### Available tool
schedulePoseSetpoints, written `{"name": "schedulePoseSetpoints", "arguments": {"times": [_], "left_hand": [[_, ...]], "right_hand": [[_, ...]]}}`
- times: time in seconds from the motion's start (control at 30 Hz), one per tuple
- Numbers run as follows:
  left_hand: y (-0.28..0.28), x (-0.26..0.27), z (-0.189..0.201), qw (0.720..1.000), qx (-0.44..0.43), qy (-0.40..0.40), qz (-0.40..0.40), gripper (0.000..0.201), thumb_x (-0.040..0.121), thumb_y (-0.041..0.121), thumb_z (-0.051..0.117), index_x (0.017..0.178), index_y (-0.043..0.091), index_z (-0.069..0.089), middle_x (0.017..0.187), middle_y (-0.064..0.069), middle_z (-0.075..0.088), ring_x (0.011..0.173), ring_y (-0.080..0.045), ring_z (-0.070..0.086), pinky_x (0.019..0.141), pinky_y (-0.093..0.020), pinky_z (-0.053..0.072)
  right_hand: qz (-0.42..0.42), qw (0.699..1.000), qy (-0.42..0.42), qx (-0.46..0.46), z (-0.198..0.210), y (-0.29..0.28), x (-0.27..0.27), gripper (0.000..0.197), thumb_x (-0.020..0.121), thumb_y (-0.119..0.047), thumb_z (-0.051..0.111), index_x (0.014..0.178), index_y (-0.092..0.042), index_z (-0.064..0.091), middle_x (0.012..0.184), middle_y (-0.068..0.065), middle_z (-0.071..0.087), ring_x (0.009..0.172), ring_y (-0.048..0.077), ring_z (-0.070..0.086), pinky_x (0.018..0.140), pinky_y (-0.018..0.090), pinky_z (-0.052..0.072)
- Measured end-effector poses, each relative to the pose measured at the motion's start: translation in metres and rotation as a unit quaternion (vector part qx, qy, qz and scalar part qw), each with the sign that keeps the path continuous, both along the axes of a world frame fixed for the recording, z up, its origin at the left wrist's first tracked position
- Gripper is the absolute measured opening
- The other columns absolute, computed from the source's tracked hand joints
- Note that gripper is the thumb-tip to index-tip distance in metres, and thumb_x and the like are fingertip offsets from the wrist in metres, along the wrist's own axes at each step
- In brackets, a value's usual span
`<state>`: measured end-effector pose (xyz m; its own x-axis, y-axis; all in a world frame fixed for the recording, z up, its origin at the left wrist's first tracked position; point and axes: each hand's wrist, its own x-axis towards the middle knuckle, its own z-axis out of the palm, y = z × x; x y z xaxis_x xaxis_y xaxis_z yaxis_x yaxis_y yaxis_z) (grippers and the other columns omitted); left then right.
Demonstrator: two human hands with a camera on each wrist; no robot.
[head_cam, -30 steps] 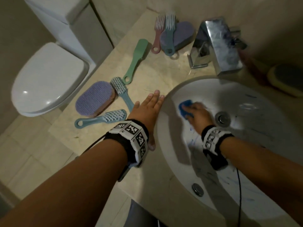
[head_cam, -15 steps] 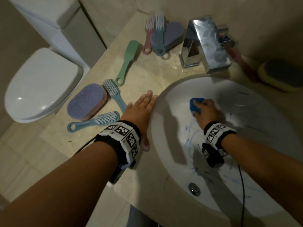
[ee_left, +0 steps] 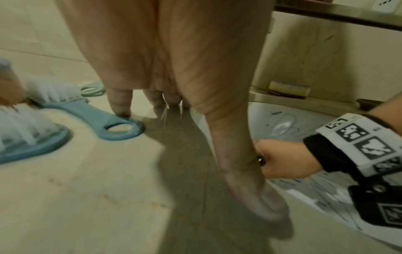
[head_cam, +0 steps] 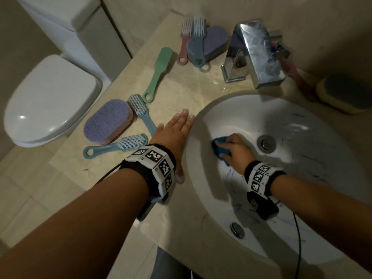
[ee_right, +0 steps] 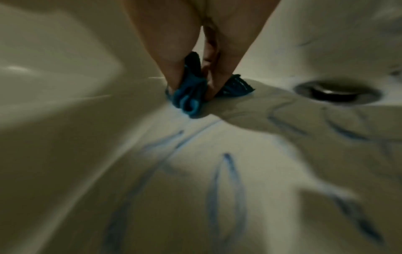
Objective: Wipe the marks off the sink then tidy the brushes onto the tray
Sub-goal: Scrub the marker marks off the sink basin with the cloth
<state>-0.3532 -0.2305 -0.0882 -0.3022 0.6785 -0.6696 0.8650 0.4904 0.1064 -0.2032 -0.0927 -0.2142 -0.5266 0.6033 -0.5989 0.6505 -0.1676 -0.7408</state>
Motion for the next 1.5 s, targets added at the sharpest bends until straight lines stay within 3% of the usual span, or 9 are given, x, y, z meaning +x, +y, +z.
{"name": "schedulePoseSetpoints", "arguments": {"times": [0.27, 0.4, 0.53, 0.67, 0.77, 0.93, 1.1, 1.37, 1.5], "left_hand": [[-0.001, -0.001, -0.001, 1.000, 0.004, -0.001, 0.000, 0.160, 0.040, 0.035, 0.094, 0.146, 0.019, -0.024, 0.154, 0.002, -0.030, 0.145, -0.018, -0.016, 0.117, -0.047, 0.006], [0.000, 0.000, 0.000, 1.000, 0.000, 0.003, -0.004, 0.159, 0.041, 0.036, 0.094, 0.145, 0.019, -0.025, 0.153, 0.001, -0.031, 0.145, -0.018, -0.017, 0.118, -0.046, 0.006], [-0.001, 0.000, -0.001, 1.000, 0.004, 0.003, -0.001, 0.159, 0.040, 0.036, 0.094, 0.145, 0.019, -0.025, 0.154, 0.001, -0.030, 0.145, -0.018, -0.016, 0.118, -0.046, 0.007], [-0.001, 0.000, 0.000, 1.000, 0.001, 0.006, -0.006, 0.159, 0.041, 0.037, 0.093, 0.145, 0.018, -0.025, 0.153, 0.001, -0.030, 0.145, -0.019, -0.016, 0.118, -0.046, 0.007], [0.000, 0.000, 0.000, 1.000, 0.001, 0.005, -0.003, 0.159, 0.041, 0.037, 0.093, 0.146, 0.019, -0.025, 0.154, 0.001, -0.030, 0.145, -0.018, -0.016, 0.117, -0.046, 0.007], [-0.001, 0.000, -0.001, 1.000, 0.003, 0.000, 0.000, 0.160, 0.040, 0.037, 0.094, 0.146, 0.019, -0.025, 0.154, 0.003, -0.030, 0.145, -0.017, -0.017, 0.117, -0.046, 0.005], [-0.001, 0.000, -0.001, 1.000, 0.005, 0.004, 0.002, 0.161, 0.039, 0.037, 0.094, 0.146, 0.020, -0.025, 0.154, 0.003, -0.030, 0.145, -0.017, -0.017, 0.117, -0.046, 0.006], [0.000, -0.001, -0.001, 1.000, -0.003, 0.006, -0.004, 0.162, 0.039, 0.038, 0.094, 0.144, 0.019, -0.028, 0.152, 0.003, -0.033, 0.145, -0.018, -0.018, 0.118, -0.046, 0.006], [0.000, 0.000, -0.003, 1.000, -0.007, 0.005, -0.006, 0.161, 0.040, 0.039, 0.093, 0.144, 0.018, -0.029, 0.152, 0.002, -0.034, 0.144, -0.018, -0.019, 0.118, -0.046, 0.006]], "right_hand": [[0.033, 0.997, 0.001, 0.068, -0.002, 0.032, -0.004, 0.006, 0.089, -0.004, 0.056, 0.084, -0.002, 0.059, 0.088, 0.018, 0.059, 0.091, 0.034, 0.055, 0.068, 0.034, 0.046], [0.192, 0.977, -0.031, 0.085, -0.012, 0.011, 0.013, 0.019, 0.088, -0.021, 0.060, 0.078, -0.035, 0.051, 0.099, 0.006, 0.051, 0.092, 0.023, 0.052, 0.074, 0.034, 0.041], [0.127, 0.982, -0.008, 0.142, -0.007, 0.032, 0.001, 0.050, 0.088, -0.012, 0.058, 0.075, -0.052, 0.031, 0.115, 0.007, 0.050, 0.092, 0.019, 0.043, 0.077, 0.023, 0.032], [0.231, 0.948, -0.002, 0.220, -0.014, 0.004, 0.011, 0.021, 0.077, 0.002, 0.066, 0.087, -0.015, 0.072, 0.100, 0.018, 0.062, 0.096, 0.020, 0.053, 0.085, 0.006, 0.034], [0.372, 0.863, -0.014, 0.341, -0.019, 0.025, 0.022, 0.024, 0.082, -0.002, 0.064, 0.106, -0.002, 0.069, 0.100, 0.014, 0.062, 0.098, 0.020, 0.054, 0.088, 0.021, 0.039], [0.127, 0.937, -0.096, 0.311, -0.026, 0.070, 0.010, 0.012, 0.085, -0.007, 0.061, 0.093, 0.000, 0.065, 0.092, 0.015, 0.056, 0.086, 0.025, 0.056, 0.065, 0.022, 0.042], [0.210, 0.937, -0.032, 0.278, -0.019, 0.027, 0.010, 0.022, 0.088, 0.007, 0.049, 0.071, -0.006, 0.047, 0.076, 0.019, 0.054, 0.069, 0.024, 0.052, 0.059, 0.028, 0.041], [0.073, 0.919, -0.153, 0.357, -0.019, 0.096, 0.026, 0.018, 0.091, -0.018, 0.048, 0.104, -0.009, 0.057, 0.107, 0.015, 0.048, 0.102, 0.035, 0.051, 0.079, 0.030, 0.036], [0.162, 0.907, -0.150, 0.359, -0.032, 0.066, 0.011, 0.038, 0.085, 0.001, 0.053, 0.121, -0.011, 0.057, 0.127, 0.018, 0.044, 0.115, 0.037, 0.047, 0.100, 0.040, 0.040]]}}
